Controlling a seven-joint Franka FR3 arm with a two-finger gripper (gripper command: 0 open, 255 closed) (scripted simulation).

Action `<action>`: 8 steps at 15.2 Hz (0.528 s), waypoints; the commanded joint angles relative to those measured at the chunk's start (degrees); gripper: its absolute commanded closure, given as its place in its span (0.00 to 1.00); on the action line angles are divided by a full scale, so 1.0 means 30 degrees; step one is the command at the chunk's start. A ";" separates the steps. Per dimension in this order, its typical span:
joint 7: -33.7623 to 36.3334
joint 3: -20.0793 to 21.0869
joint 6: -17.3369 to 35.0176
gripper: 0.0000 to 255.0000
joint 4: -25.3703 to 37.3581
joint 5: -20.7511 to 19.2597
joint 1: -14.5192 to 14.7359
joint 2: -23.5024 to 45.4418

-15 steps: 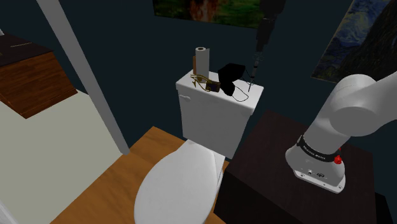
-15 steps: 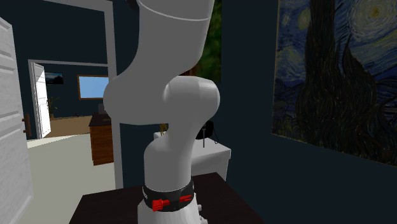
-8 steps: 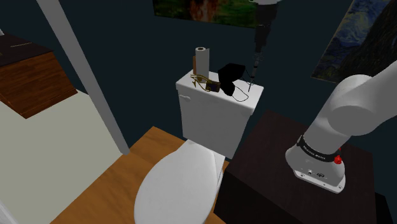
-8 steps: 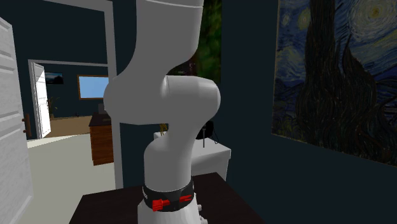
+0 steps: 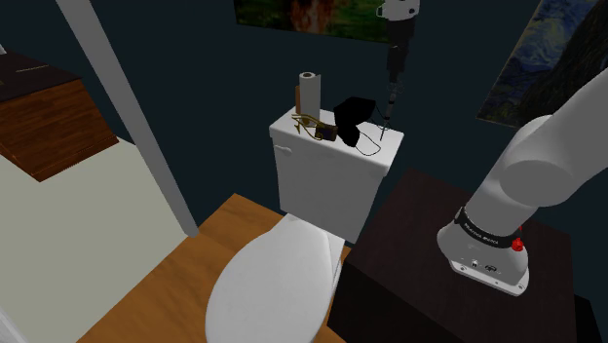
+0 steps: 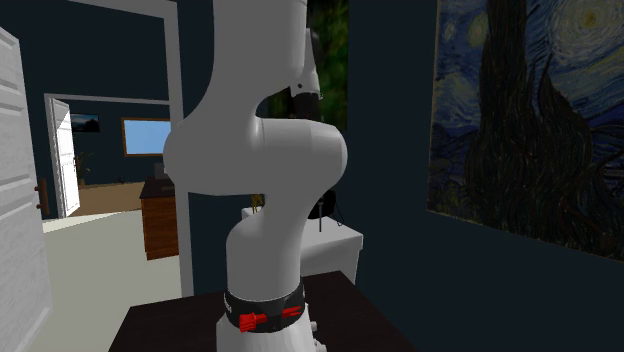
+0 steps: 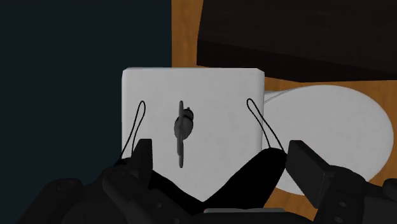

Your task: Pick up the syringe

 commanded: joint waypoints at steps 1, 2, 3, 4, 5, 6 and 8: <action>-0.0722 -0.0478 0.0254 0.00 0.0967 -0.0125 -0.0199 0.1365; -0.0789 -0.0515 0.0284 0.00 0.1048 -0.0132 -0.0227 0.1489; -0.0766 -0.0531 0.0541 0.00 0.0843 -0.0134 -0.0237 0.1544; -0.0742 -0.0550 0.0797 0.00 0.0642 -0.0135 -0.0245 0.1602; -0.0720 -0.0570 0.1055 0.00 0.0445 -0.0137 -0.0251 0.1665; -0.0698 -0.0591 0.1312 0.00 0.0252 -0.0137 -0.0258 0.1732; -0.0657 -0.0631 0.1829 0.00 -0.0122 -0.0135 -0.0271 0.1881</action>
